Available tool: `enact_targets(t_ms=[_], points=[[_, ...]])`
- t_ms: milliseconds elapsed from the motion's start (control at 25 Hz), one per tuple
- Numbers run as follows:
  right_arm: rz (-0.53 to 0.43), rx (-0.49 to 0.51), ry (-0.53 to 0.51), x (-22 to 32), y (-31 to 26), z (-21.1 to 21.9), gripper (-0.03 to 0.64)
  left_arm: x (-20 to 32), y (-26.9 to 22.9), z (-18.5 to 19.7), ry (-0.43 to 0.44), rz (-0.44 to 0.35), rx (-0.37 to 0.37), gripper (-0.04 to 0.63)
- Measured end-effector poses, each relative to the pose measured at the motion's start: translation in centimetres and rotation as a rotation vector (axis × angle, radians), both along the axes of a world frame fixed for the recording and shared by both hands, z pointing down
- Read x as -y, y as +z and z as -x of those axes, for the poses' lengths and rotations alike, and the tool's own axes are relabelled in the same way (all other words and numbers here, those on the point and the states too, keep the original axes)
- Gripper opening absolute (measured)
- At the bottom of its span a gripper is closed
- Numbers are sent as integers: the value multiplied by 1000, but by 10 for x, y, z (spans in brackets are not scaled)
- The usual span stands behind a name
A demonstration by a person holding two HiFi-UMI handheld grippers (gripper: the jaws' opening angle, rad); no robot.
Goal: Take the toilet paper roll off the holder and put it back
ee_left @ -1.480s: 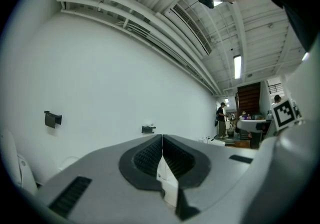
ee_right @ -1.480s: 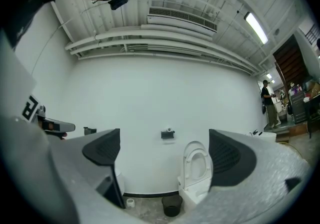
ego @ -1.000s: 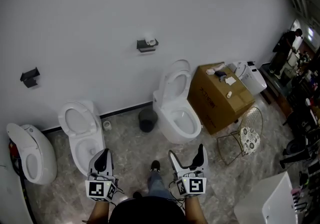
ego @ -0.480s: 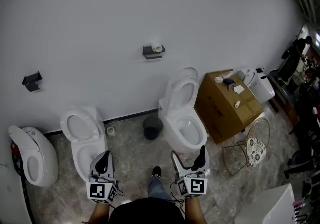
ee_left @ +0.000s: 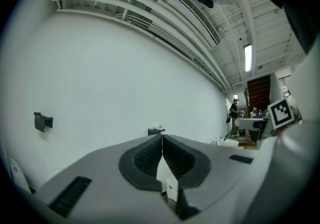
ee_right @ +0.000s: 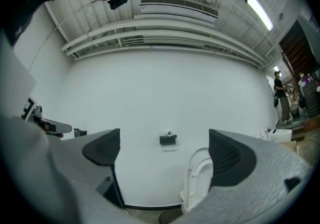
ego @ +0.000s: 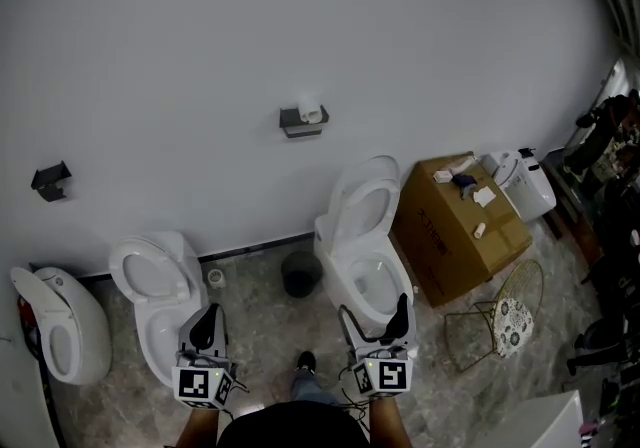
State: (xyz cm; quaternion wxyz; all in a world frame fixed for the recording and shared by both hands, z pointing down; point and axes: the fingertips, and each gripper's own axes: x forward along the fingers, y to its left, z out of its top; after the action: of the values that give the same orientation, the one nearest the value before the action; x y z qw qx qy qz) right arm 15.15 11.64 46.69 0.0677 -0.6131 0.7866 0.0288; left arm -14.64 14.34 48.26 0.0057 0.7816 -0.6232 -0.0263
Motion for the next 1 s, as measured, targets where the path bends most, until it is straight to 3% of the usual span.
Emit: enact_targets(t_ms=[560,1000], points=[[-2,-20,-48,134,-8,-50,531,131,-5,-60,-26,-2,-8,3],[21,-7,-90,196,-2,-73,531,186,-11,-75,-93,12,-4,3]])
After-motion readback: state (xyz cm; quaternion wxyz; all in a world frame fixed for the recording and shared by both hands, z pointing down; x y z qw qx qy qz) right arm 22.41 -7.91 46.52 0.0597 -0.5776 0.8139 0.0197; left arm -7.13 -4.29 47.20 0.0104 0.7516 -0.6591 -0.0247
